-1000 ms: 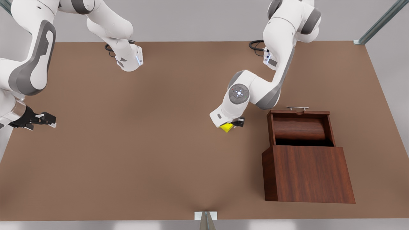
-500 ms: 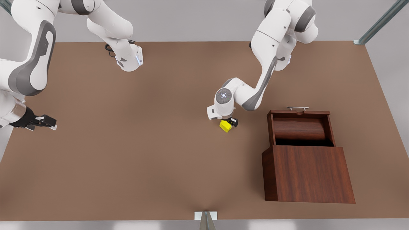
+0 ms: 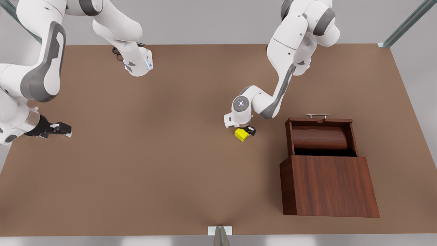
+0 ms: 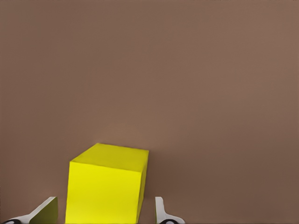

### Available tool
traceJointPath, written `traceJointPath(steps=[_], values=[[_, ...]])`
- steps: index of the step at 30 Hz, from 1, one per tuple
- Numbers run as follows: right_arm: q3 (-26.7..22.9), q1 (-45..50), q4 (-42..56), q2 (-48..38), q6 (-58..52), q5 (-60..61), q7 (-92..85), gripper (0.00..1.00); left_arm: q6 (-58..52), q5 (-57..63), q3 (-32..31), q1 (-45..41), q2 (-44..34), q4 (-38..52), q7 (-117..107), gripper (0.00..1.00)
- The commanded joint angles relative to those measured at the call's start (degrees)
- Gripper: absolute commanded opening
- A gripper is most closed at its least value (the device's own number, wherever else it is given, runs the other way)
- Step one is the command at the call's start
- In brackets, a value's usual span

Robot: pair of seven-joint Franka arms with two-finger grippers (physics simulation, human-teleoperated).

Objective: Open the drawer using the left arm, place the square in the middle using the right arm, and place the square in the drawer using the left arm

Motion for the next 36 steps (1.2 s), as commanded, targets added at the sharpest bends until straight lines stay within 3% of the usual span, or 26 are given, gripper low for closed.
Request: traceJointPath(steps=[1,7,12,16,21,25,30,36], values=[[0.0,-0.1,-0.4,-0.1,1.4,0.1,0.0,1.00,0.0,0.1,0.0,0.0,0.1,0.0,0.0,1.00],[-0.6,2.4,-12.6,-10.3,9.0,0.0,3.7,1.00,0.2,0.9,0.2,0.1,0.4,0.0,0.0,1.00],[-0.4,2.7,-3.0,-1.7,9.0,-1.0,3.7,1.00,1.6,0.8,0.2,0.1,2.2,0.0,0.0,1.00],[-0.5,2.0,-2.4,0.1,9.4,0.2,3.9,1.00,2.2,0.8,0.2,0.1,3.5,0.1,0.0,1.00],[-0.7,1.5,-0.2,0.2,9.5,1.6,3.9,1.00,2.4,0.8,0.2,0.1,3.9,0.2,0.0,0.74],[-0.7,1.1,0.2,0.1,9.5,1.6,3.9,1.00,2.3,0.8,0.2,0.1,3.9,0.2,0.0,0.67],[-0.7,1.0,0.2,0.0,9.5,1.6,3.9,1.00,1.2,0.8,0.4,0.1,2.9,0.4,0.1,0.68],[-0.7,0.6,0.9,0.1,9.6,1.6,3.9,1.00,-7.9,0.9,0.9,0.1,-2.6,2.7,0.1,0.73]])
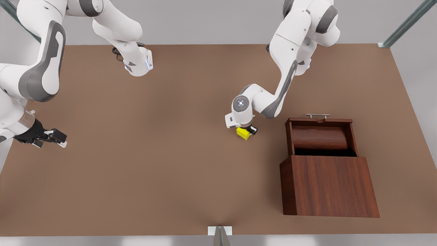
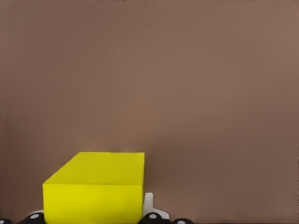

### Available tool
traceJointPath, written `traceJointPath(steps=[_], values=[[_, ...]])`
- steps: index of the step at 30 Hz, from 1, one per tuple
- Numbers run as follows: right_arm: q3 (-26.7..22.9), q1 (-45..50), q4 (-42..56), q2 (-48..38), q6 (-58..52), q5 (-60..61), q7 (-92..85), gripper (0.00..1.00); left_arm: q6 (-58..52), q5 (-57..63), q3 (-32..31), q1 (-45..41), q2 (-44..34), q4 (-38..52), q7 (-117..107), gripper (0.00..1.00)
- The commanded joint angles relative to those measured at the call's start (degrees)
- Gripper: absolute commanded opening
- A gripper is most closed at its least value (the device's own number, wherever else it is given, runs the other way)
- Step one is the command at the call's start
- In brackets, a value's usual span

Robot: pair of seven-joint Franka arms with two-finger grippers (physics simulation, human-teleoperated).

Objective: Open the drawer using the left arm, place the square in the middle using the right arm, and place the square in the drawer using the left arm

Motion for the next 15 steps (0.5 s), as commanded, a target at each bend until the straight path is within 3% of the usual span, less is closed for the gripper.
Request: traceJointPath(steps=[1,8,15], values=[[0.0,0.0,0.0,0.0,0.0,0.0,0.0,1.00,-0.1,-0.8,0.1,0.0,-0.3,0.0,0.0,0.73],[0.0,0.0,0.0,0.0,0.0,0.0,0.0,1.00,-15.8,-0.8,3.5,0.2,-13.4,0.7,3.7,0.73],[0.0,-0.1,0.2,0.0,0.0,0.0,0.0,1.00,-21.6,-1.2,18.1,0.2,-17.4,0.6,26.8,0.73]])
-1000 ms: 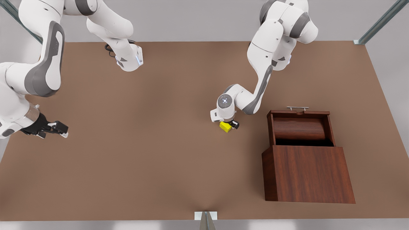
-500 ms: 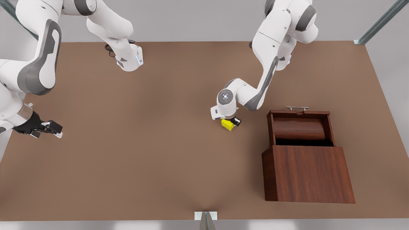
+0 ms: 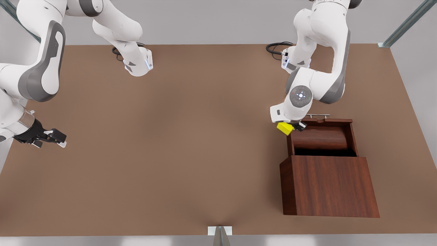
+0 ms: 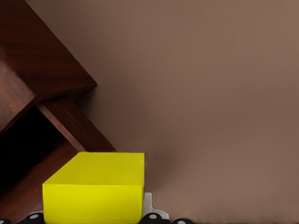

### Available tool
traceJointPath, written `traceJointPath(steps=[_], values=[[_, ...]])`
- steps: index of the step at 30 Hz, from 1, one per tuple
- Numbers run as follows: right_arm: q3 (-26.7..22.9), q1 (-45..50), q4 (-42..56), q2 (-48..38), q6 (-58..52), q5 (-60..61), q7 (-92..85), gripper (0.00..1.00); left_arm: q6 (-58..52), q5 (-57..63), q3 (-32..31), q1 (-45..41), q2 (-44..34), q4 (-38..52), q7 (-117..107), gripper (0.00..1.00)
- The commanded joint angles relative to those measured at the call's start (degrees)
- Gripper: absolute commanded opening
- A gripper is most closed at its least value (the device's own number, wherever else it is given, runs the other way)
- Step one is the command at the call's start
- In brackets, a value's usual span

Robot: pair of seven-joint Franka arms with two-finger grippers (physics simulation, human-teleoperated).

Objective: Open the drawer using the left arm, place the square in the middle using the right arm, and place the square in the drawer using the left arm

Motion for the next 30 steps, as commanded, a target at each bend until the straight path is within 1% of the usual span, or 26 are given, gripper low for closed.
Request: traceJointPath(steps=[1,4,6,7,8,9,13,15,16,17,19,20,21,22,23,24,26,28,30], values=[[0.0,0.0,0.0,0.0,0.0,0.0,0.0,1.00,0.1,-0.5,0.9,0.0,0.1,0.0,1.7,0.73],[0.0,-0.3,0.1,0.0,0.0,0.0,0.0,1.00,3.5,-0.6,7.5,0.7,2.3,0.0,13.9,0.73],[0.0,-0.5,0.2,-0.1,-0.1,0.0,0.0,1.00,5.1,-0.8,9.4,0.7,4.3,-0.2,16.7,0.73],[0.0,-0.7,0.2,-0.2,-0.2,0.0,0.0,1.00,5.2,-0.8,9.7,1.2,5.3,-0.2,17.7,0.78],[0.0,-0.7,0.2,-0.1,-0.1,0.0,0.0,1.00,5.5,-0.8,9.7,1.6,6.5,-0.2,17.9,0.98],[0.0,-0.6,0.2,-0.1,0.0,0.0,0.0,1.00,5.6,-0.8,9.7,1.9,7.1,-0.2,18.1,1.00],[0.0,-0.6,0.2,0.0,0.0,0.0,0.0,1.00,5.2,-0.9,9.7,2.0,8.0,-0.3,18.0,1.00],[0.0,-0.6,0.2,0.0,0.0,0.0,0.0,1.00,4.0,-1.7,9.8,1.9,7.1,0.2,15.8,1.00],[0.0,-0.5,0.2,0.0,0.1,0.0,0.0,1.00,-4.0,-4.6,9.8,1.9,7.3,6.1,11.4,1.00],[0.0,-0.5,0.2,0.0,0.1,0.0,0.0,1.00,-10.9,-5.6,9.7,1.9,9.1,14.2,1.8,1.00],[0.0,-0.5,0.2,0.0,0.1,0.0,0.0,1.00,-11.2,-12.0,9.7,1.9,8.8,18.3,-12.1,1.00],[0.0,-0.6,0.2,0.0,0.0,0.0,0.0,1.00,-11.1,-12.1,9.1,2.0,7.9,19.6,-19.1,1.00],[0.0,-0.6,0.2,0.0,0.0,0.0,0.0,1.00,-11.2,-11.7,1.5,7.8,6.8,21.8,-20.8,1.00],[0.0,-0.6,0.2,0.0,0.0,0.0,0.0,1.00,-11.2,-10.6,-7.6,15.8,4.9,22.6,-24.8,1.00],[0.0,-0.6,0.2,0.0,0.0,0.0,0.0,1.00,-11.2,-5.3,-16.0,22.1,3.4,22.6,-25.8,1.00],[0.0,-0.6,0.2,0.0,0.0,-0.1,0.0,1.00,-10.5,-1.0,-25.8,30.2,2.6,22.5,-25.8,1.00],[0.0,-0.6,0.2,0.0,0.0,-0.1,0.0,1.00,-7.4,0.7,-30.1,33.9,0.3,19.7,-25.7,1.00],[0.0,-0.7,0.2,0.0,0.0,0.0,0.0,1.00,-5.2,2.7,-30.3,34.1,-0.9,16.9,-25.6,1.00],[0.0,-0.7,0.2,0.0,0.0,-0.1,0.0,1.00,-4.8,2.8,-30.3,34.1,-1.4,16.7,-25.6,1.00]])
